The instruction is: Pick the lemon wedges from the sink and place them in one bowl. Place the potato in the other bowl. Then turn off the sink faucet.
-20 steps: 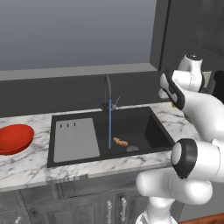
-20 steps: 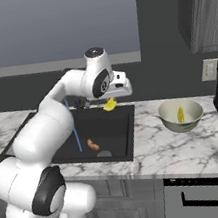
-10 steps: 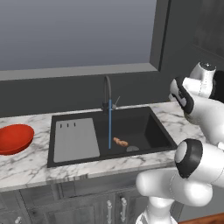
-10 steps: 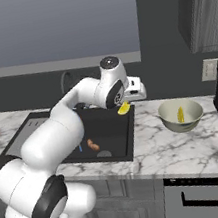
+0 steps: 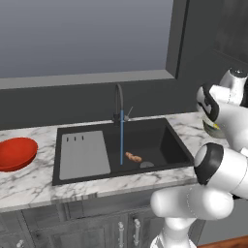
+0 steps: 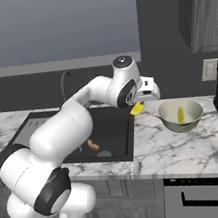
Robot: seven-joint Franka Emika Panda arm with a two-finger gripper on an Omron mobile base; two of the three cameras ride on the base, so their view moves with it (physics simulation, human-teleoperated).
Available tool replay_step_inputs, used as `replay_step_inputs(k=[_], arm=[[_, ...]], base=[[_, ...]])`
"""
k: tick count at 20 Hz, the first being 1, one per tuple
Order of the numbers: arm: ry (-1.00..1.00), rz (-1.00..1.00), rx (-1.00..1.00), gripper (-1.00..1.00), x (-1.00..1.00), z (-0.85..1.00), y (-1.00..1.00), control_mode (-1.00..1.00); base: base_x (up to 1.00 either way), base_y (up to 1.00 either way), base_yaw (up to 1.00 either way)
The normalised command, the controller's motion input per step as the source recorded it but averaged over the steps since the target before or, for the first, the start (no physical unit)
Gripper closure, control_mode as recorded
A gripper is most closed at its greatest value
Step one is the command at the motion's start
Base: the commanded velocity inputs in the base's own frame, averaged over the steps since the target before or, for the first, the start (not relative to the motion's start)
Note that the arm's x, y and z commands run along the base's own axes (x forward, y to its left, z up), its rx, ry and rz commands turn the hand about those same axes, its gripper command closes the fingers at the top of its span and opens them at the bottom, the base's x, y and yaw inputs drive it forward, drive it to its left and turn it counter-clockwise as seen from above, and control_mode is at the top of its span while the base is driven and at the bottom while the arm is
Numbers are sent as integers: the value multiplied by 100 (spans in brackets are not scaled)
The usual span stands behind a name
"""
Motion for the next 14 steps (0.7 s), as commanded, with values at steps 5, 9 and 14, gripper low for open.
replay_step_inputs(k=[5,9,14], arm=[[3,-11,-1,100,8,0,-42,-100],[0,-7,-2,100,11,-1,-41,-100],[0,-3,0,100,13,-12,-38,-100]], base=[[0,0,0],[0,0,0],[0,0,0]])
